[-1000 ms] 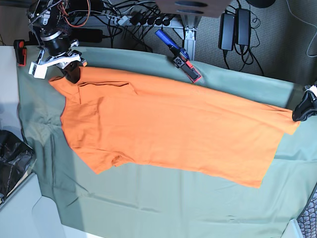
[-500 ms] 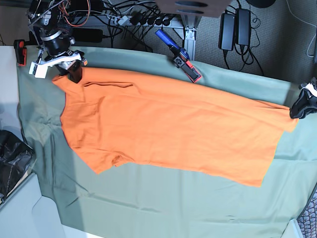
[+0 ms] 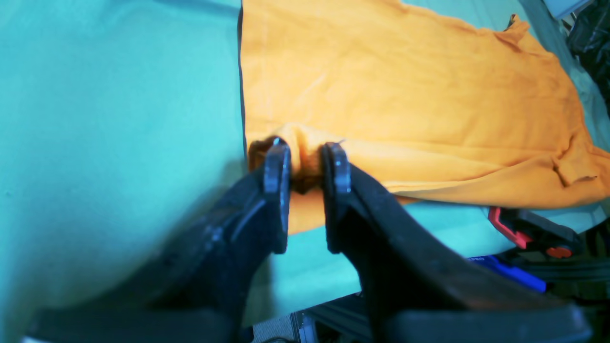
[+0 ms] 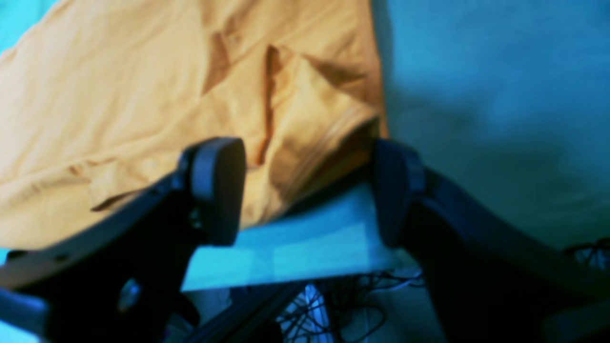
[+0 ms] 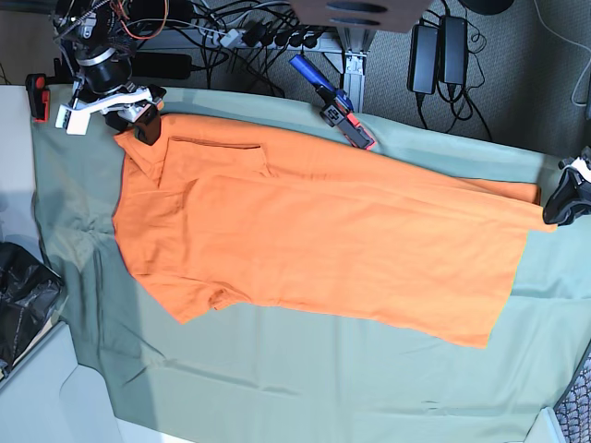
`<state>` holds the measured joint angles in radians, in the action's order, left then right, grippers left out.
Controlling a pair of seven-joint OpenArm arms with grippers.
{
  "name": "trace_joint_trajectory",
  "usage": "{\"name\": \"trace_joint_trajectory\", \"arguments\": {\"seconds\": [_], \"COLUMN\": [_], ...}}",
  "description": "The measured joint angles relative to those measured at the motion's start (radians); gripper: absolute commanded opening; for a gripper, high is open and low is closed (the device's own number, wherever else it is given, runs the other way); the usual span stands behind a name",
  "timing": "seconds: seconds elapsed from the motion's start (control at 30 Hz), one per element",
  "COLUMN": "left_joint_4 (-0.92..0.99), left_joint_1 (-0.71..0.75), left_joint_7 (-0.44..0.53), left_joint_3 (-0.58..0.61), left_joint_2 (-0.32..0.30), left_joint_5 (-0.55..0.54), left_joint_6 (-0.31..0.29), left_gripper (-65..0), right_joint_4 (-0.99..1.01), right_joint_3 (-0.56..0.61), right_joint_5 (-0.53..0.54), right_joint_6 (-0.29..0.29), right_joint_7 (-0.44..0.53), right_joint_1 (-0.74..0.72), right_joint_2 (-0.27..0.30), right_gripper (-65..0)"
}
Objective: Fold the T-shirt properly
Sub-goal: 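Move both grippers to the opposite long edge of the shirt and grasp it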
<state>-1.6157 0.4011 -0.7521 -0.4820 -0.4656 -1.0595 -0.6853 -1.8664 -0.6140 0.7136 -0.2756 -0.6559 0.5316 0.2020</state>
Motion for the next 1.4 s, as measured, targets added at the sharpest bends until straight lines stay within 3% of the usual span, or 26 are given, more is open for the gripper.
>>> {"name": "trace_joint_trajectory", "arguments": {"seconds": [0.1,0.17,0.4,0.6,0.8,1.0,1.23,1.4], "left_joint_4": [0.0,0.0,0.0,0.0,0.027,0.124,0.141,0.142], "left_joint_1": [0.0,0.0,-0.009,-0.139,-0.282,-0.344,-0.347,-0.346], "left_joint_7": [0.038,0.08,0.114,0.095,0.11,0.114,0.129,0.129], "left_joint_3": [0.0,0.0,0.026,0.031,0.171,0.335,0.346,0.345], "left_joint_2": [0.0,0.0,0.0,-0.029,-0.067,-0.063,-0.064,-0.064], "left_joint_5": [0.004,0.023,0.101,0.106,0.209,0.274,0.288,0.294], "left_joint_6": [0.0,0.0,0.0,0.002,0.001,0.0,0.0,0.001], "left_gripper": [-34.9,-31.7,-31.7,-31.7,-31.7,-31.7,-31.7,-31.7], "right_joint_4": [0.0,0.0,0.0,0.0,0.025,0.309,0.758,0.884], "right_joint_3": [-0.003,-0.003,-0.006,-0.037,-0.039,0.011,0.18,0.335], "right_joint_5": [0.0,0.0,-0.007,-0.012,-0.108,-0.194,-0.302,-0.315], "right_joint_6": [0.0,0.0,0.0,0.0,-0.009,-0.015,-0.016,-0.016], "right_joint_7": [0.0,0.0,0.005,0.002,0.037,0.084,0.142,0.148], "right_joint_1": [-0.003,-0.009,-0.054,-0.148,-0.348,-0.577,-0.826,-0.901], "right_joint_2": [0.0,0.0,0.0,-0.002,0.0,0.06,0.145,0.197], "right_gripper": [-23.7,-23.7,-23.7,-23.6,-23.6,-23.6,-23.6,-23.6]}}
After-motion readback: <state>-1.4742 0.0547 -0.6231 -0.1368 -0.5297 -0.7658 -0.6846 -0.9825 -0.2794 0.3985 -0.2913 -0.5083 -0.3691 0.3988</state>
